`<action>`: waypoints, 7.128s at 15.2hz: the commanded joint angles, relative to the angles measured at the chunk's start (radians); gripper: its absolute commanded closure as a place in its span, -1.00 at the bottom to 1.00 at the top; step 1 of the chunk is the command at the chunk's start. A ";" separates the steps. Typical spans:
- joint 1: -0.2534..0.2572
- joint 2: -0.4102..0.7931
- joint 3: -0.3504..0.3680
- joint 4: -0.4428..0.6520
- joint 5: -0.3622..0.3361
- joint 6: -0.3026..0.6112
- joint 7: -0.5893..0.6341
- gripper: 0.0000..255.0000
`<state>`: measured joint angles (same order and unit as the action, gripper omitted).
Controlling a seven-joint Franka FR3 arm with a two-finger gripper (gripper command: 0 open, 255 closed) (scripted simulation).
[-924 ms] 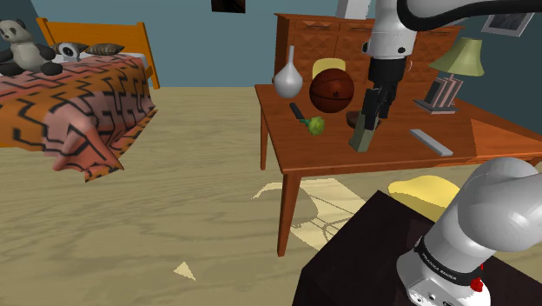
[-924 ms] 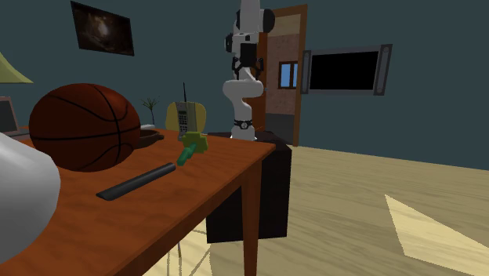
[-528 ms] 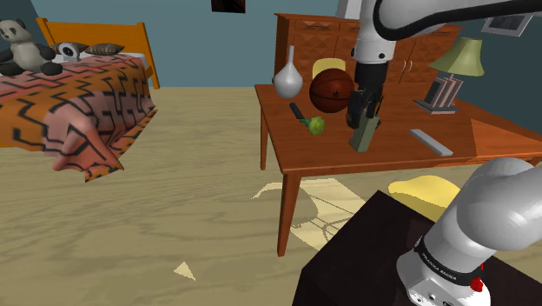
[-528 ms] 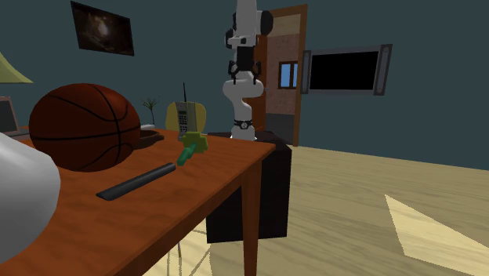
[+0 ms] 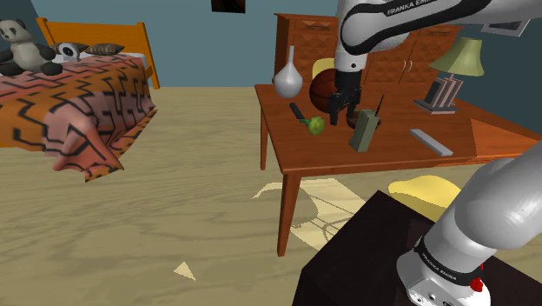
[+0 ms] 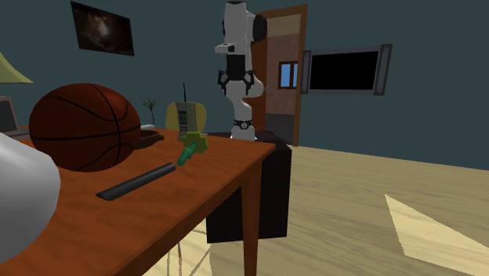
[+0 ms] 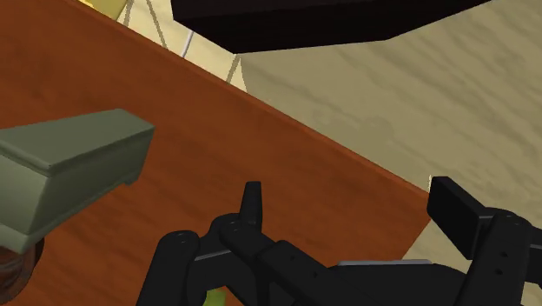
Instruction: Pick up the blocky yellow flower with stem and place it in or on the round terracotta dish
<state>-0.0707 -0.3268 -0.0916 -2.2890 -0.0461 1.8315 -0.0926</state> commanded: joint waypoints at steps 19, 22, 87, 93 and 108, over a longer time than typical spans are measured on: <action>-0.115 0.753 -0.089 0.638 0.135 0.142 -0.068 -1.00; -0.146 0.877 -0.090 0.789 0.161 0.117 -0.071 -1.00; -0.362 0.828 -0.172 0.909 0.164 -0.056 -0.333 1.00; -0.459 0.864 -0.201 0.961 0.175 -0.076 -0.452 1.00; -0.474 0.916 -0.197 0.855 0.192 0.081 -0.482 1.00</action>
<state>-0.5447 0.5839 -0.2891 -1.4284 0.1445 1.9013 -0.5740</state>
